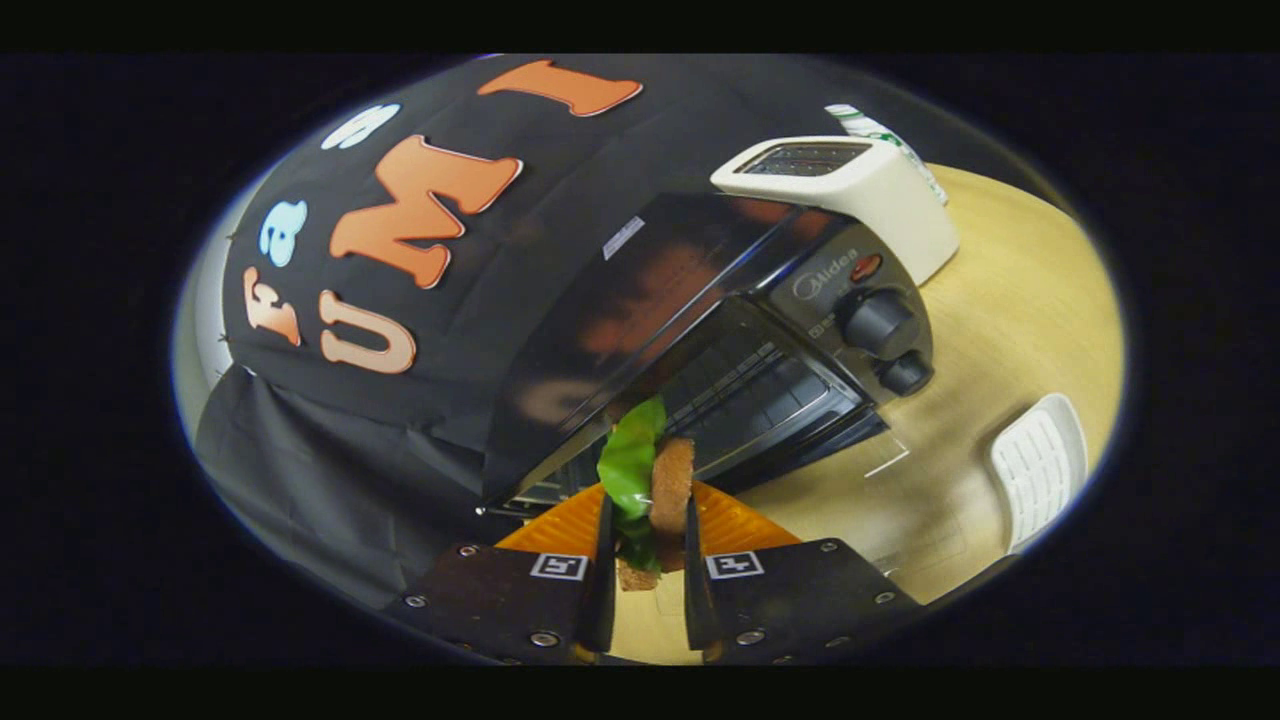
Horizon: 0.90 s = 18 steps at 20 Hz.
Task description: Open the toaster oven, put the food inside, and close the toaster oven door.
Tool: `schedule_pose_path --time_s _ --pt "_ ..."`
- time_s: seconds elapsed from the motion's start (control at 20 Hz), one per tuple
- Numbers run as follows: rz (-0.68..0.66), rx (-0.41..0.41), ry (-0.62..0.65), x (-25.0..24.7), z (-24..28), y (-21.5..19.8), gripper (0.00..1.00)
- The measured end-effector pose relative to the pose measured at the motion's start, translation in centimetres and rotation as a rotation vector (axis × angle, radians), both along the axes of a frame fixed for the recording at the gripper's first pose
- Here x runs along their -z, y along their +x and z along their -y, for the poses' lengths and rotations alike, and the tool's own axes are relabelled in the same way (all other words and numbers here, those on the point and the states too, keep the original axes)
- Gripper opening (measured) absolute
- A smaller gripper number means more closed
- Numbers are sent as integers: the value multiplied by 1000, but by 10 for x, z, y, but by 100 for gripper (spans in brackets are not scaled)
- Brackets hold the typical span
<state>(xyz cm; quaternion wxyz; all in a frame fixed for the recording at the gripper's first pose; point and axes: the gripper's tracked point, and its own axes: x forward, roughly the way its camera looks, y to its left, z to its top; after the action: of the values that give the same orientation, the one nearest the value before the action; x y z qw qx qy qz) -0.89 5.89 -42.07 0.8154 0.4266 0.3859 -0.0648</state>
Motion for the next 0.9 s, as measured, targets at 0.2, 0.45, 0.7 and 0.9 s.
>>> schedule_pose_path --time_s 0.2,0.45,0.7,0.9 --pt "48 95 42 11 -2 19 28" --pt "121 207 77 24 -4 41 28" --pt "142 222 90 37 -19 55 29" --pt "157 249 48 44 -17 66 34"
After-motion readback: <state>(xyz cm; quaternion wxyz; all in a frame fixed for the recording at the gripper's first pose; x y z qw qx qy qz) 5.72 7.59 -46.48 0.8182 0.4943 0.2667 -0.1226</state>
